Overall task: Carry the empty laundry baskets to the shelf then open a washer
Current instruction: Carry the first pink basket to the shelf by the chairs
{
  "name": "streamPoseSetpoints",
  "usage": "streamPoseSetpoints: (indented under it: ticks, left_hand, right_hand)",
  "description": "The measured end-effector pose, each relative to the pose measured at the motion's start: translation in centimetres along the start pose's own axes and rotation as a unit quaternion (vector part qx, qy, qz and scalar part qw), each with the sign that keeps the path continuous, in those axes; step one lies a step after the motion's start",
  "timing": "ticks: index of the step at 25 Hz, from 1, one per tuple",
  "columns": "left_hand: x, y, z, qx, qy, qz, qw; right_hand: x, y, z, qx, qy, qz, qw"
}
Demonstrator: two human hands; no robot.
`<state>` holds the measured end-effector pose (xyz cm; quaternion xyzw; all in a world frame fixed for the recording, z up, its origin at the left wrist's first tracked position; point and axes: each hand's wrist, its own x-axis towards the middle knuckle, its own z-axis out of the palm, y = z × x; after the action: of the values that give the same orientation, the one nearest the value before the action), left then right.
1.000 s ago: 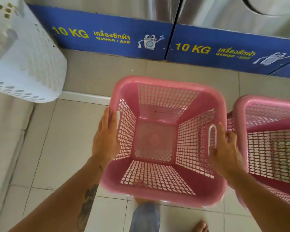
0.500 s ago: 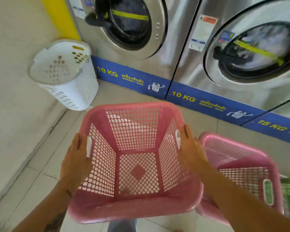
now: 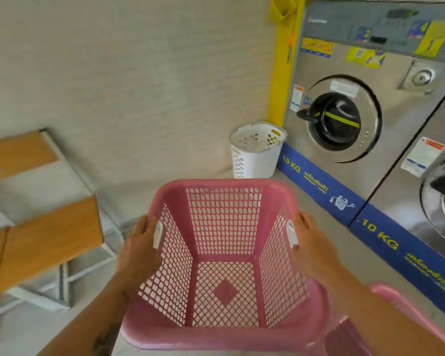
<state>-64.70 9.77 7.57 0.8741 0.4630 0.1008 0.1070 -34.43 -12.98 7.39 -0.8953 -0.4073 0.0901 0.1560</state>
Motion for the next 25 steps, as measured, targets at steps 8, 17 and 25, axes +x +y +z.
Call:
streamPoseSetpoints:
  ticks: [8,17,25]
  left_hand:
    - [-19.4,-15.5,-10.2,0.009,0.074,-0.197,0.978]
    - [-43.2,-36.3,-22.5,0.034,0.193,-0.320,0.927]
    - [-52.1,-52.6,-29.1,0.041,0.243,-0.388,0.888]
  right_hand:
    - [-7.9,-19.4,4.0,-0.006,-0.054,-0.206,0.977]
    - [-23.7,-46.4,11.8,0.036,-0.042,-0.375,0.925]
    - [-30.0,-67.1,18.7,0.069,-0.075,-0.467,0.878]
